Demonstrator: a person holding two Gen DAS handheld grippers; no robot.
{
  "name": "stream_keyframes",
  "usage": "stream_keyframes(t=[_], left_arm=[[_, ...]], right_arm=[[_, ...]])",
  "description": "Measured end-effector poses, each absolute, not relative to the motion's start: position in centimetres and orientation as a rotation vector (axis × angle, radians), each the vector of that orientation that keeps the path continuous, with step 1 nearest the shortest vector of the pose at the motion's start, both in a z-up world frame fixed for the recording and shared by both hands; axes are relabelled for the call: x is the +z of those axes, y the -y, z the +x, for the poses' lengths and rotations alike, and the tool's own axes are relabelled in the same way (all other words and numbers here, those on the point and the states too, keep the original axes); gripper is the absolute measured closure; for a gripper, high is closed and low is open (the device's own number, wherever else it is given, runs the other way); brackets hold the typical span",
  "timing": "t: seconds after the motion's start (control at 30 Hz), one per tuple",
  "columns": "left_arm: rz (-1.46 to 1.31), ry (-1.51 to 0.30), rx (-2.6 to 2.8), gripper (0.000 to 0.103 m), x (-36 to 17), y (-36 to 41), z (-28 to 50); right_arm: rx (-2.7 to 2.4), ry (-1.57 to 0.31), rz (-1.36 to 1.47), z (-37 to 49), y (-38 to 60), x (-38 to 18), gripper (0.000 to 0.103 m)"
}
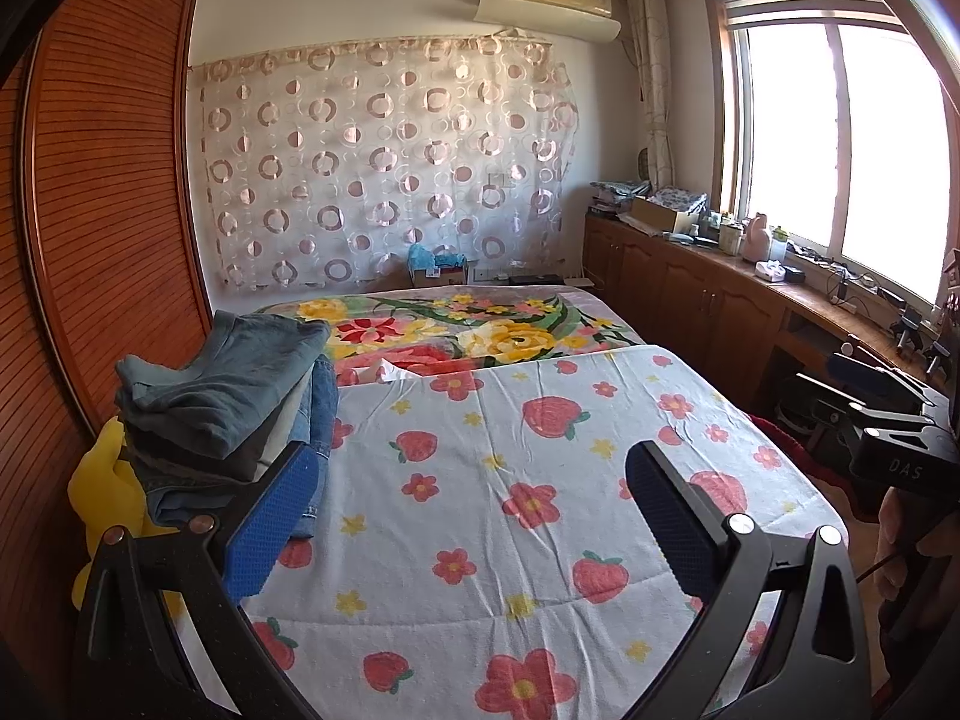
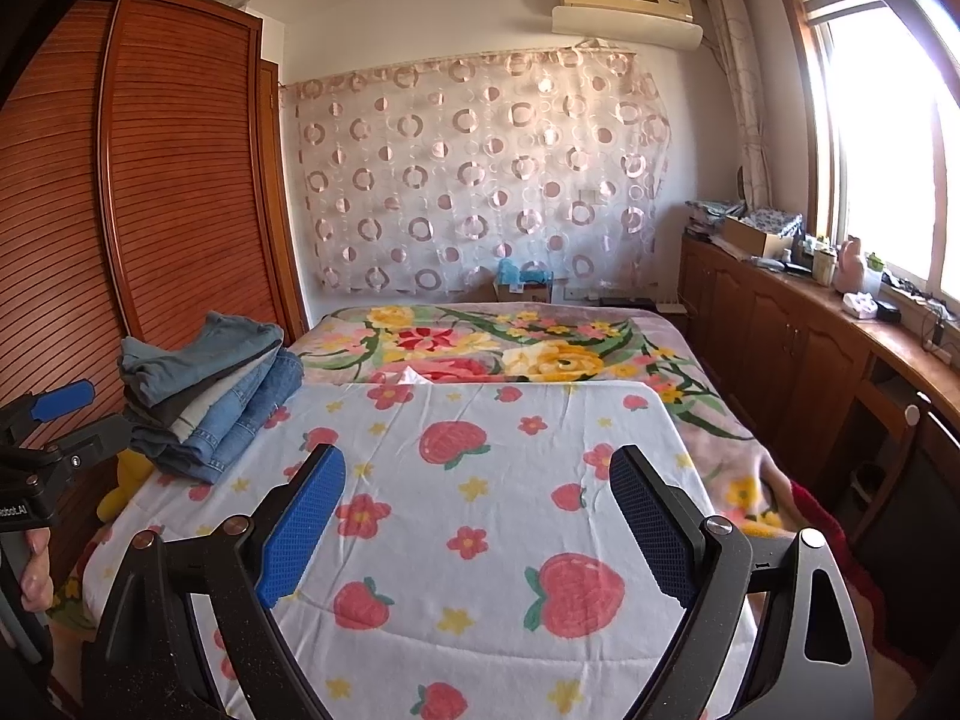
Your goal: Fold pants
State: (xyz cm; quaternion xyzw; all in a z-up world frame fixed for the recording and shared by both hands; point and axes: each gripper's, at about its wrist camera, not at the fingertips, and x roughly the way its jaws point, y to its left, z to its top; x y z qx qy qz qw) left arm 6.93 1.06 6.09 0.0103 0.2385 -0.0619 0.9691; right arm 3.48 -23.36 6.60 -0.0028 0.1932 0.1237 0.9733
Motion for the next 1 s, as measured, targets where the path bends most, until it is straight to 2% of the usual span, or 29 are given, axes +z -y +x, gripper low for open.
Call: stream_keyframes(t=[1.0], left_arm=[[0.019,-0.484,-0.127,0.0,5.95,-1.01,6.97]], right_arm=[[0.256,-0.39,-0.009,3.49,23.12,6.46,0.012]])
